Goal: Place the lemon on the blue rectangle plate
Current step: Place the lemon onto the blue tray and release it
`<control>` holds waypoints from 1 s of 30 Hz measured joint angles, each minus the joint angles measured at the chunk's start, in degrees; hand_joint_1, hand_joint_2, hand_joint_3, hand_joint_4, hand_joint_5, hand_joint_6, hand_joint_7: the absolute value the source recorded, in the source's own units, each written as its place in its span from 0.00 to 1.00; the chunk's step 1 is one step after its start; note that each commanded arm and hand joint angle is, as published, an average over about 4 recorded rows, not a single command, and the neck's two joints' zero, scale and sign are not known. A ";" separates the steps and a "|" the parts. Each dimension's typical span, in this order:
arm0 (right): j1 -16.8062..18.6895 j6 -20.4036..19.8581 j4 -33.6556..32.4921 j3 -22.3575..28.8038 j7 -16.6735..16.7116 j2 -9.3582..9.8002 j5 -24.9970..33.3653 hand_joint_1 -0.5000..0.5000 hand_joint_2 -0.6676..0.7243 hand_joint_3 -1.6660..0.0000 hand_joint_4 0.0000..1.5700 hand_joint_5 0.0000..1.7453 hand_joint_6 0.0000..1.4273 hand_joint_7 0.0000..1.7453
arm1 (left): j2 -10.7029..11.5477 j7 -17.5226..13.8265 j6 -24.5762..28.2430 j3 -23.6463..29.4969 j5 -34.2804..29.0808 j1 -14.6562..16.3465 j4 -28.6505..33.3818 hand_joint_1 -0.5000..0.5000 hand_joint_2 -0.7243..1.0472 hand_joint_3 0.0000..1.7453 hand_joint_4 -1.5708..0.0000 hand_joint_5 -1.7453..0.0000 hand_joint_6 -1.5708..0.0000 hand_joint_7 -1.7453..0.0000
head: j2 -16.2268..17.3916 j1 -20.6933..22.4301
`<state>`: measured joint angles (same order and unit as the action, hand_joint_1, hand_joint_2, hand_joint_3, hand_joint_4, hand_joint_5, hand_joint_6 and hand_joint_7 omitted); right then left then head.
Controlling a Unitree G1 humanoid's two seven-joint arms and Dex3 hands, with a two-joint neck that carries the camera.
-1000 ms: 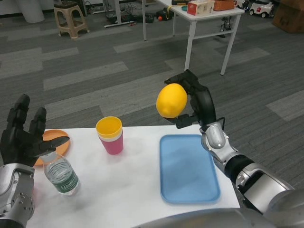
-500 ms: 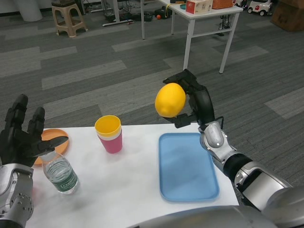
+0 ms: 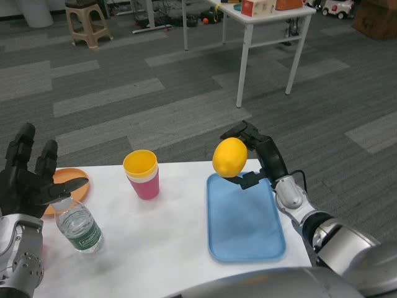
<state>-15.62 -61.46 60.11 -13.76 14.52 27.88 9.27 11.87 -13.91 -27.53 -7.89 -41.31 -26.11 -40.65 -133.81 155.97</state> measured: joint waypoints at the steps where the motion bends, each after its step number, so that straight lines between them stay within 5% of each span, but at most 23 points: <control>1: 0.08 0.08 1.55 0.00 -0.48 -0.01 -0.34 0.33 0.05 0.29 0.51 0.72 0.90 0.92 | 0.00 0.00 0.00 -0.02 0.00 0.01 0.00 0.04 0.50 0.05 1.00 0.88 1.00 0.88 | 0.07 -0.05; 11: 0.49 0.78 6.27 -0.67 -5.70 0.01 -1.89 0.33 0.05 0.29 0.35 0.69 0.87 0.96 | 0.02 0.01 0.00 -0.62 -0.02 0.01 -0.03 0.03 0.50 0.05 1.00 0.88 1.00 0.88 | 0.50 -0.52; 15: 0.46 1.14 7.29 -1.80 -7.45 0.18 -2.41 0.33 0.05 0.29 0.14 0.44 0.79 0.92 | 0.02 0.01 0.00 -0.77 -0.03 0.01 -0.06 0.04 0.50 0.05 1.00 0.88 1.00 0.88 | 0.59 -0.38; 19: 0.45 1.79 7.47 -4.26 -8.75 1.67 -2.33 0.33 0.06 0.25 0.05 0.32 0.66 0.89 | 0.02 0.01 0.00 -0.80 -0.02 0.01 -0.12 0.04 0.50 0.05 1.00 0.88 1.00 0.88 | 0.75 -0.24; 22: 0.44 2.14 7.68 -6.29 -9.35 2.96 -2.20 0.33 0.08 0.24 0.02 0.17 0.41 0.69 | 0.01 0.01 0.00 -0.81 -0.02 0.01 -0.24 0.04 0.50 0.05 1.00 0.88 1.00 0.88 | 0.81 -0.27; 24: 0.45 2.47 8.07 -6.69 -9.73 3.13 -2.17 0.32 0.09 0.24 0.01 0.07 0.22 0.47 | -0.02 0.01 0.00 -0.82 -0.01 0.00 -0.40 0.04 0.50 0.05 1.00 0.88 1.00 0.88 | 0.85 -0.40; 30: 0.45 2.87 8.65 -6.96 -10.13 3.13 -1.23 0.25 0.09 0.19 0.00 0.00 0.01 0.02 | -0.04 0.00 0.00 -0.98 -0.03 -0.03 -1.41 0.03 0.50 0.05 1.00 0.88 1.00 0.88 | 1.08 -0.80</control>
<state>-15.17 -58.59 68.76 -20.72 4.39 31.02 8.04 11.83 -13.91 -27.52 -8.87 -41.34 -26.14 -42.06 -132.73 155.17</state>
